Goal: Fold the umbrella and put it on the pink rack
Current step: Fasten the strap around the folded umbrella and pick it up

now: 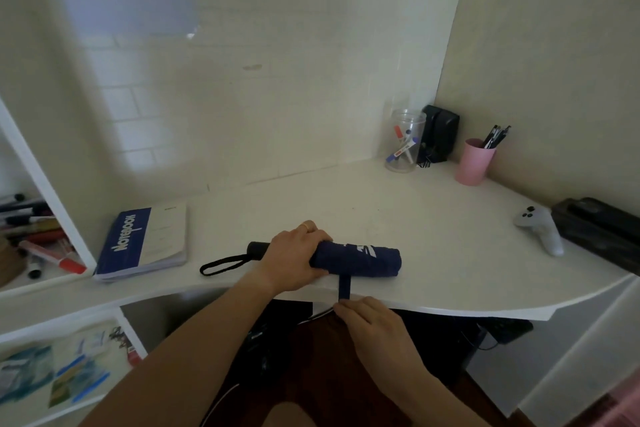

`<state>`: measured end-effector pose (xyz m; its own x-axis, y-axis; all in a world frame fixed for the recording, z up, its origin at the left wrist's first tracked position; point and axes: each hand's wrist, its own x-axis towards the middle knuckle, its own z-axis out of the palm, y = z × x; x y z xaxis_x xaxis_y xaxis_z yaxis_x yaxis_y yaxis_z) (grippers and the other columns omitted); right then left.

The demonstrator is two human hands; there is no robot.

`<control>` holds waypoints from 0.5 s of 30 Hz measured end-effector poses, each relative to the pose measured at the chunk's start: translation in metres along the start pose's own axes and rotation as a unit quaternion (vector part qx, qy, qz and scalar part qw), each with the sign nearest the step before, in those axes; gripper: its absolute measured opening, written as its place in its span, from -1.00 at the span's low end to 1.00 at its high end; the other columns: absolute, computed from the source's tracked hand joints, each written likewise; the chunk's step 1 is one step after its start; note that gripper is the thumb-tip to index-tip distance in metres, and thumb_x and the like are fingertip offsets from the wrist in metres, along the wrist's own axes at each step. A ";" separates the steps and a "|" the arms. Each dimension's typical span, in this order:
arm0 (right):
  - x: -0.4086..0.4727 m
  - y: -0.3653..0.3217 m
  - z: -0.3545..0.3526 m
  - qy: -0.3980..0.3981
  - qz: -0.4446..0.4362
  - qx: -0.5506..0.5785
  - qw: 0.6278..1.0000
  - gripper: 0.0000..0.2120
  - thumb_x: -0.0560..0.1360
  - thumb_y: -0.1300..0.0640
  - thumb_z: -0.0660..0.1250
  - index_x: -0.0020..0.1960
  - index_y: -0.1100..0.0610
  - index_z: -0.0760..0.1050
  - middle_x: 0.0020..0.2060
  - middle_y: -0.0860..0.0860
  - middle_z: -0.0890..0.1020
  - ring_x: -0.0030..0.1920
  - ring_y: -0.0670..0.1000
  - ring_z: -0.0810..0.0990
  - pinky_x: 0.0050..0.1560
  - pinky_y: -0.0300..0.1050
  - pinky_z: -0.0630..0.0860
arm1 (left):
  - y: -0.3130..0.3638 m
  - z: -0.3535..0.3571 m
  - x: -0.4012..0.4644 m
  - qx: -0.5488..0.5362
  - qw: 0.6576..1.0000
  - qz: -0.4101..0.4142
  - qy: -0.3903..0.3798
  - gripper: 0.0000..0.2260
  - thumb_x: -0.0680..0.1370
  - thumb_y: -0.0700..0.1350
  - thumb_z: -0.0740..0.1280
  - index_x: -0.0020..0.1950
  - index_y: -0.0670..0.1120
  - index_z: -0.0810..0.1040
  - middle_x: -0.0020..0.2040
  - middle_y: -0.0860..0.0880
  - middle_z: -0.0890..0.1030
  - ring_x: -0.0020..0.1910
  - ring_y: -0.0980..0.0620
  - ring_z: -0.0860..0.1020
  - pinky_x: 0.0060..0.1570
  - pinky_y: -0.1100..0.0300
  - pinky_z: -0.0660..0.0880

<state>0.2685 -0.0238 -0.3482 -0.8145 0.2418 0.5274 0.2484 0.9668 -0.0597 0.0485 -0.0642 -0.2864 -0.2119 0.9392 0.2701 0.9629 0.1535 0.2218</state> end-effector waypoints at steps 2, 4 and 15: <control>0.003 0.004 -0.005 0.017 0.003 0.017 1.000 -0.56 0.15 0.11 0.69 0.02 0.04 0.72 -0.11 -0.08 0.75 -0.17 -0.10 0.70 -0.12 -0.20 0.67 | 0.003 0.009 -0.003 -0.008 1.000 0.021 0.021 -0.61 0.50 0.09 0.44 0.31 0.07 0.56 0.20 0.01 0.48 -0.05 -0.03 0.61 -0.01 0.00 0.58; 0.014 0.008 -0.017 0.045 0.017 0.017 0.999 -0.69 0.24 0.22 0.61 -0.04 0.02 0.72 -0.21 -0.08 0.74 -0.25 -0.09 0.68 -0.19 -0.17 0.67 | 0.003 0.017 -0.007 -0.020 0.998 0.031 0.050 -0.63 0.50 0.06 0.44 0.30 0.07 0.57 0.18 0.00 0.47 -0.10 -0.01 0.59 -0.04 0.03 0.58; 0.076 0.053 -0.043 0.070 0.167 0.190 0.965 -0.90 0.44 0.15 0.52 -0.07 -0.02 0.71 -0.23 -0.13 0.75 -0.25 -0.16 0.70 -0.14 -0.29 0.61 | 0.006 0.028 -0.018 0.051 0.989 0.068 0.124 -0.51 0.38 -0.10 0.51 0.31 -0.03 0.59 0.01 -0.03 0.68 -0.06 -0.08 0.63 -0.07 0.01 0.50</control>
<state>0.2425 0.0423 -0.2745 -0.6366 0.5572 0.5332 0.2523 0.8038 -0.5388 0.0625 -0.0711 -0.3165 -0.1007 0.8510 0.5155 0.9945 0.0719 0.0756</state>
